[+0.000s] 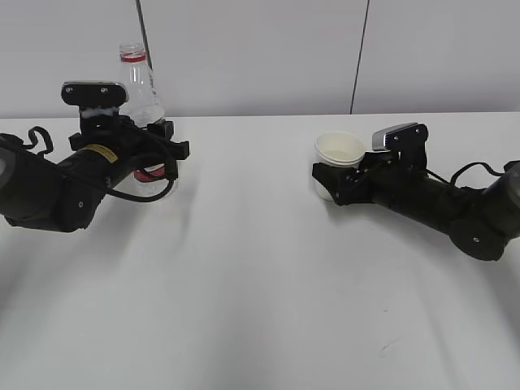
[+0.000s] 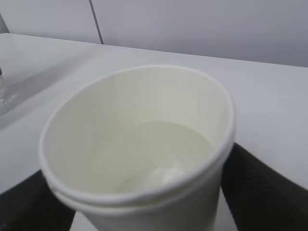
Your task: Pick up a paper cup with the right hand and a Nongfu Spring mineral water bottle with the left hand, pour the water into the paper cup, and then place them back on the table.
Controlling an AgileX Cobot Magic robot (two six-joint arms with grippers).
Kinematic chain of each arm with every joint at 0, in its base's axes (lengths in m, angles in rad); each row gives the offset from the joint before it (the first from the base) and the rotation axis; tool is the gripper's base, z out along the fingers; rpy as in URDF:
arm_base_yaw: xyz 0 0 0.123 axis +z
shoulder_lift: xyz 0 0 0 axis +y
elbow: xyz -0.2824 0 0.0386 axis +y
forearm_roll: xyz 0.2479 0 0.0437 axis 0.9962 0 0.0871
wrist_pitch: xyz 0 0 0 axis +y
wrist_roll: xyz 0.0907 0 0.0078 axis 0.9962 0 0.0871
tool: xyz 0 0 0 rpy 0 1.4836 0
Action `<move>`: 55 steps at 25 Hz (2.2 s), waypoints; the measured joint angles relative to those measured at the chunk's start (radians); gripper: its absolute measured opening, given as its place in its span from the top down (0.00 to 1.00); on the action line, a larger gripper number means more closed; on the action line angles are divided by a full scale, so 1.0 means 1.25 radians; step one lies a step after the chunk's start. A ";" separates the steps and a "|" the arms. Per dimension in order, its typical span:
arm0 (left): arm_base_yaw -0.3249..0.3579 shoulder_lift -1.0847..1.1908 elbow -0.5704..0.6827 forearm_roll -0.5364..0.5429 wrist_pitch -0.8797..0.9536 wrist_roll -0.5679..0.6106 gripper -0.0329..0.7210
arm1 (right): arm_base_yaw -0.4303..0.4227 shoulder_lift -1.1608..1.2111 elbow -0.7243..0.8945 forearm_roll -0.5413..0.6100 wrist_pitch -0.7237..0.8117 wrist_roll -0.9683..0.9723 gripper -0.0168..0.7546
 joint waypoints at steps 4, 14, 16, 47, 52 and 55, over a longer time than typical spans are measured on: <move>0.000 0.000 0.000 0.001 0.000 0.000 0.54 | 0.000 0.000 0.007 0.000 -0.004 0.000 0.13; 0.000 0.000 0.000 0.002 0.000 -0.001 0.54 | 0.000 -0.004 0.051 0.005 -0.035 0.000 0.13; 0.000 0.000 0.000 0.002 0.000 -0.001 0.54 | 0.000 -0.012 0.063 0.007 -0.035 0.000 0.13; 0.000 0.000 0.000 0.002 0.012 -0.001 0.54 | 0.000 -0.155 0.257 0.077 -0.043 -0.083 0.17; 0.000 0.000 0.000 0.002 0.020 -0.001 0.54 | 0.000 -0.215 0.311 0.079 -0.043 -0.085 0.21; 0.000 0.001 0.000 0.002 0.020 -0.001 0.54 | 0.000 -0.243 0.327 0.079 -0.043 -0.087 0.22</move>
